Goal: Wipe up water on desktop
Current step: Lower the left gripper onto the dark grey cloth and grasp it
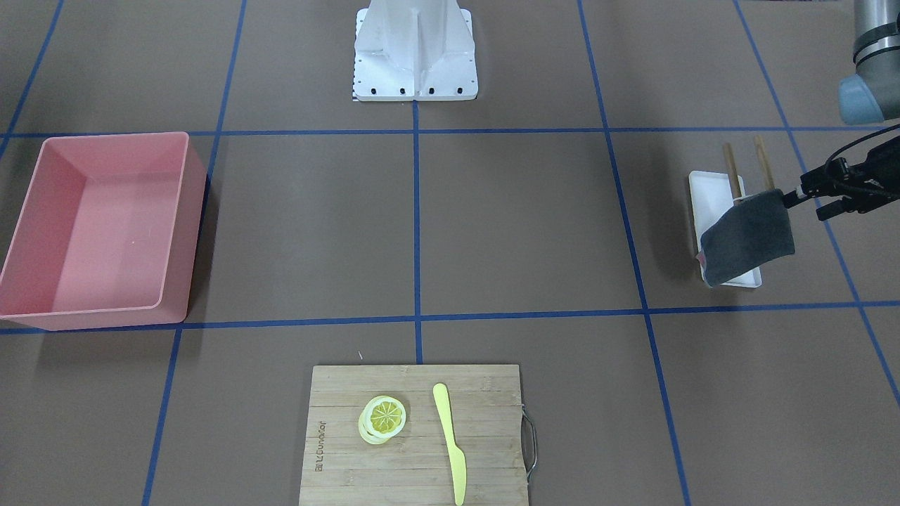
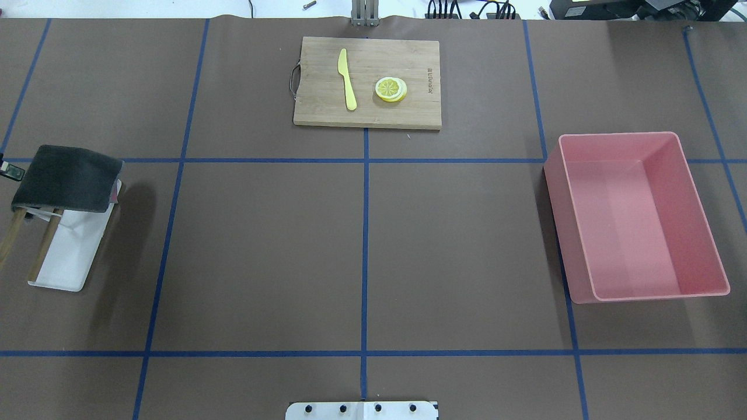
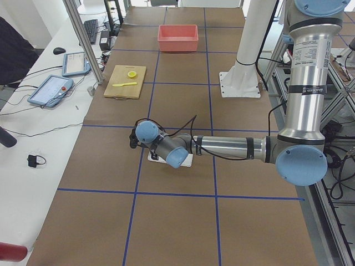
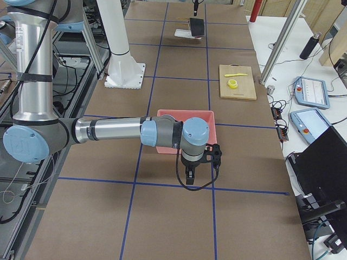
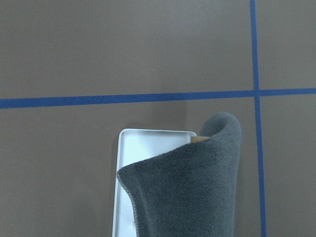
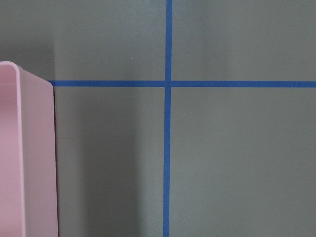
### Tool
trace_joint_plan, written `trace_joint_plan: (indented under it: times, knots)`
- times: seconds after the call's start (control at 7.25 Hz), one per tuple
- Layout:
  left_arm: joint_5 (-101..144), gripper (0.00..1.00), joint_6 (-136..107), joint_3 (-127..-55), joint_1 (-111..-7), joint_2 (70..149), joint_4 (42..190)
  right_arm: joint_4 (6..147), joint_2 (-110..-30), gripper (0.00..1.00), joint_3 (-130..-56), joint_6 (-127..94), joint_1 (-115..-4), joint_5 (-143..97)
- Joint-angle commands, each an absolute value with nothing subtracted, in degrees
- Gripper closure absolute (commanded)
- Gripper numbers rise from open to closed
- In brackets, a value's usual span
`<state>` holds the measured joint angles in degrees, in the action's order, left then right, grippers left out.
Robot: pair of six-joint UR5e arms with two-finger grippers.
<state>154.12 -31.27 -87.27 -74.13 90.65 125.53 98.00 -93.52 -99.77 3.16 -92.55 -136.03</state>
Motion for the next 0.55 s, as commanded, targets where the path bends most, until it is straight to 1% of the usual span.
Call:
trace_joint_plan:
  times: [0.0,0.28,0.41]
  knots:
    - [155.3,0.24,-31.38,-86.92,-74.09,90.35,126.39,98.0,-93.43,0.0,-99.76,3.16,-92.55,-136.05]
    - [155.39,0.27,-31.38,-87.01,-74.0,90.35,126.39,98.0,-93.43,0.0,-99.76,3.16,-92.46,-136.05]
    - [155.39,0.33,-31.38,-87.01,-73.92,90.35,126.39,98.0,-93.51,0.0,-99.76,3.16,-92.46,-136.05]
